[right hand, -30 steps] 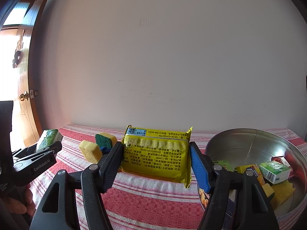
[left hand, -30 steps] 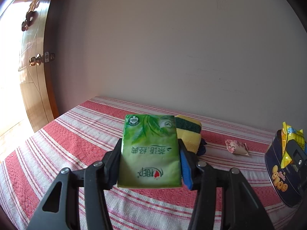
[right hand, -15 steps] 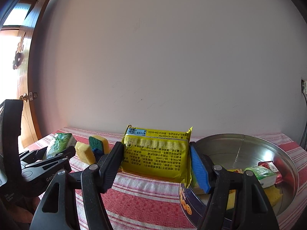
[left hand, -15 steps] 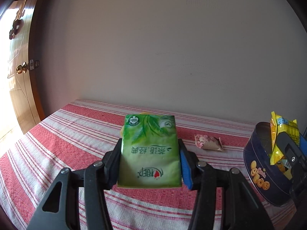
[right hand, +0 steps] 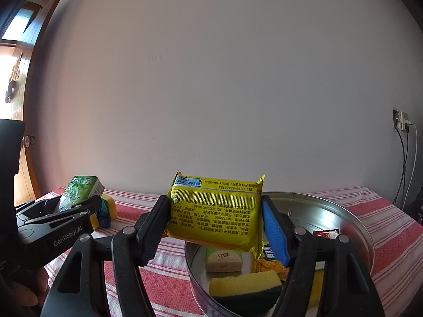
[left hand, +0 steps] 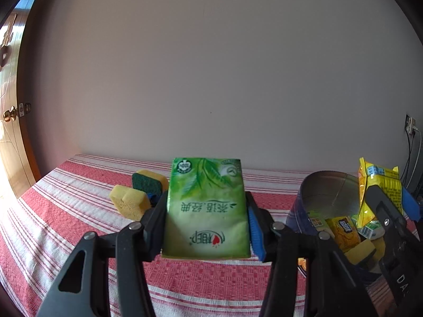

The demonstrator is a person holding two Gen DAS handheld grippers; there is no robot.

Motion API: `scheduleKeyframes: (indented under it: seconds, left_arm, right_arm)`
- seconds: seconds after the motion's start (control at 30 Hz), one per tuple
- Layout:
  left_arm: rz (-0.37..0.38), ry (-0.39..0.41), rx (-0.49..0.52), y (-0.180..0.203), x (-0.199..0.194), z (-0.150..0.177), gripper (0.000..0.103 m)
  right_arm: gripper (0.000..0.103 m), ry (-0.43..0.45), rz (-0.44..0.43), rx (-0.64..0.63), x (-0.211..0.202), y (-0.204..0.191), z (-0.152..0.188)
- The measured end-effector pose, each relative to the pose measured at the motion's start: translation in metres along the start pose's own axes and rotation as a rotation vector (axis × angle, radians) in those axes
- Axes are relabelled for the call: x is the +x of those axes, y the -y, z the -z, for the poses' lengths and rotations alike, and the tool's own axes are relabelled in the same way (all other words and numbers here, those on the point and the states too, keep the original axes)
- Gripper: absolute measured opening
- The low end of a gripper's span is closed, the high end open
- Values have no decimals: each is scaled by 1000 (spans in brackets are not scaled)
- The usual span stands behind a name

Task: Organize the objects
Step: 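Carry the tissue pack with the left tool while the right tool carries the yellow packet over the tin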

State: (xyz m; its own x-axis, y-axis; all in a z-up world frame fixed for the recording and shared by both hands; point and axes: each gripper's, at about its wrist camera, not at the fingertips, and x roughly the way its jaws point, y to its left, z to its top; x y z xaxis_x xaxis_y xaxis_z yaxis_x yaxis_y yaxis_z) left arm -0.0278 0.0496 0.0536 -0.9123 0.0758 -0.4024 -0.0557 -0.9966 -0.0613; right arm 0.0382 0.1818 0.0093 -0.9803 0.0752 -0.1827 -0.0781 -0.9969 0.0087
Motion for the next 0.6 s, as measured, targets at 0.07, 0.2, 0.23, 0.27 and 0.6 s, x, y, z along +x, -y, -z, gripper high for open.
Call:
scheduleKeyframes:
  seconds: [0.07,0.2,0.23,0.27,0.6]
  left_arm:
    - [14,3,12,11,-1,-1,52]
    - [41,8,32,32,-2,-2,52]
    - [49,9,35,37,-2,-2,52]
    - [56,8,39,42,-2,-2,52]
    - [117,0,107,96,-1,3,52]
  right_arm:
    - [70,9,21,1,-2,10,0]
    - [70,18,64,11,-7,35,0]
    - [70,17,76,14,-8,41,1]
    - [70,14,86,21,-8,48,1]
    - [70,6,177,76,-3,101,1]
